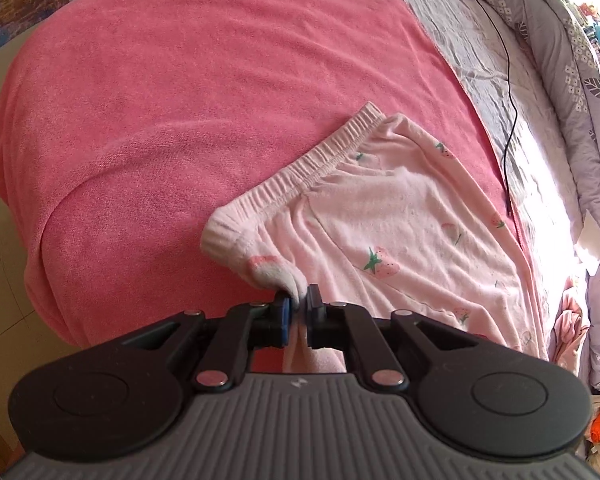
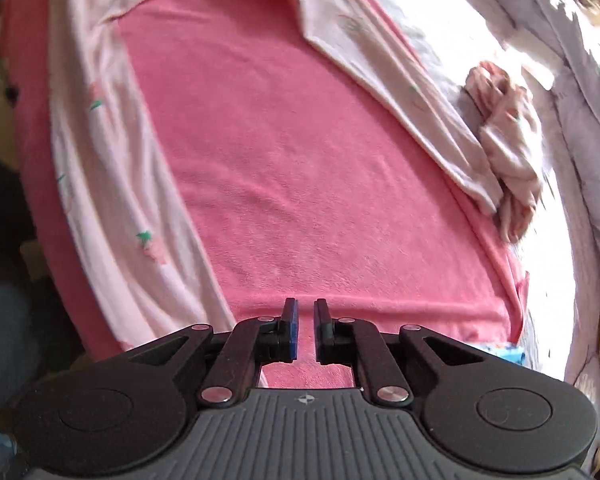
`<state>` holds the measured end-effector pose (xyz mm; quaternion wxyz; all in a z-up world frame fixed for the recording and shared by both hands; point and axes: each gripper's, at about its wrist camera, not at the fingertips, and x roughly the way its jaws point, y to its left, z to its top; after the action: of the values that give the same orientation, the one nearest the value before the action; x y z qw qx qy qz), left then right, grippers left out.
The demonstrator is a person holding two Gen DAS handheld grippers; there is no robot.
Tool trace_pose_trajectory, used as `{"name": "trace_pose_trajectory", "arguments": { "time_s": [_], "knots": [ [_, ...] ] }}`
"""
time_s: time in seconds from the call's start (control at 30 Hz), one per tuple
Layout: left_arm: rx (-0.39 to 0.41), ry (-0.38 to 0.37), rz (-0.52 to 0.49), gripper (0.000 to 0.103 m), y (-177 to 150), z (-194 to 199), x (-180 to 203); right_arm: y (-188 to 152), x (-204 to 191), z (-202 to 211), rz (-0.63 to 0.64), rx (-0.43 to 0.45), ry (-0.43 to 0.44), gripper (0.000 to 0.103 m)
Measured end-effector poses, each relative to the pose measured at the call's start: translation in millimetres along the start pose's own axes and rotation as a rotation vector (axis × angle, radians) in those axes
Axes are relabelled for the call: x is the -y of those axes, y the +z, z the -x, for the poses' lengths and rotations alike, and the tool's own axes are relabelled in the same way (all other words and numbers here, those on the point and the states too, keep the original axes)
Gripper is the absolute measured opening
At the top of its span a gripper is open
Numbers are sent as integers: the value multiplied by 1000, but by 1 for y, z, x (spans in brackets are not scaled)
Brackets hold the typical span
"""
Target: Fold clothes
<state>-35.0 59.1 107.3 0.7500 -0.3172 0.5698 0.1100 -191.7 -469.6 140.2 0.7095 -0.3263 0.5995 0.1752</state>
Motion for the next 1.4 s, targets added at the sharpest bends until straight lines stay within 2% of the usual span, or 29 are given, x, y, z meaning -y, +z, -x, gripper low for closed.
{"name": "trace_pose_trajectory", "arguments": {
  "time_s": [0.03,0.1,0.17,0.33,0.37,0.4,0.47,0.53,0.57,0.6,0.63,0.77,0.8,1.07,1.2,1.3,1.4],
  "knots": [
    [-3,4,7,6,1,-2,0,1,-20,-1,117,23,21,17],
    [-12,9,35,6,2,-6,-2,3,-66,-4,343,83,42,46],
    [-23,3,71,6,3,-7,-6,1,-99,-11,454,142,59,48],
    [-40,-14,80,6,7,-2,-8,-3,-129,-30,447,170,84,50],
    [-43,-12,80,6,7,-2,-8,-5,-133,-33,452,177,87,55],
    [-46,-10,80,6,7,-2,-8,-7,-139,-33,465,190,71,64],
    [-48,-11,83,6,7,-2,-9,-12,-148,-38,487,218,15,66],
    [-49,-15,80,6,7,-1,-8,-13,-150,-51,477,194,-65,62],
    [-50,-16,79,6,7,0,-8,-14,-151,-57,471,181,-104,50],
    [-51,-18,75,6,8,1,-8,-13,-147,-59,434,177,-120,41],
    [-52,-20,70,6,8,2,-7,-12,-143,-60,395,173,-133,40],
    [-56,-19,62,6,8,4,-8,-10,-131,-51,315,175,-186,15],
    [-56,-15,61,6,7,4,-9,-9,-126,-46,284,168,-183,12],
    [-64,3,54,6,-4,12,-13,-6,-82,-6,102,106,-107,8],
    [-67,8,88,7,-9,20,-22,-7,-57,11,12,73,-65,7],
    [-63,-11,110,7,-5,19,-20,-4,-35,16,-39,63,-57,7],
    [-48,-42,90,7,5,16,-2,8,-14,16,-96,64,-61,7]
  ]
}}
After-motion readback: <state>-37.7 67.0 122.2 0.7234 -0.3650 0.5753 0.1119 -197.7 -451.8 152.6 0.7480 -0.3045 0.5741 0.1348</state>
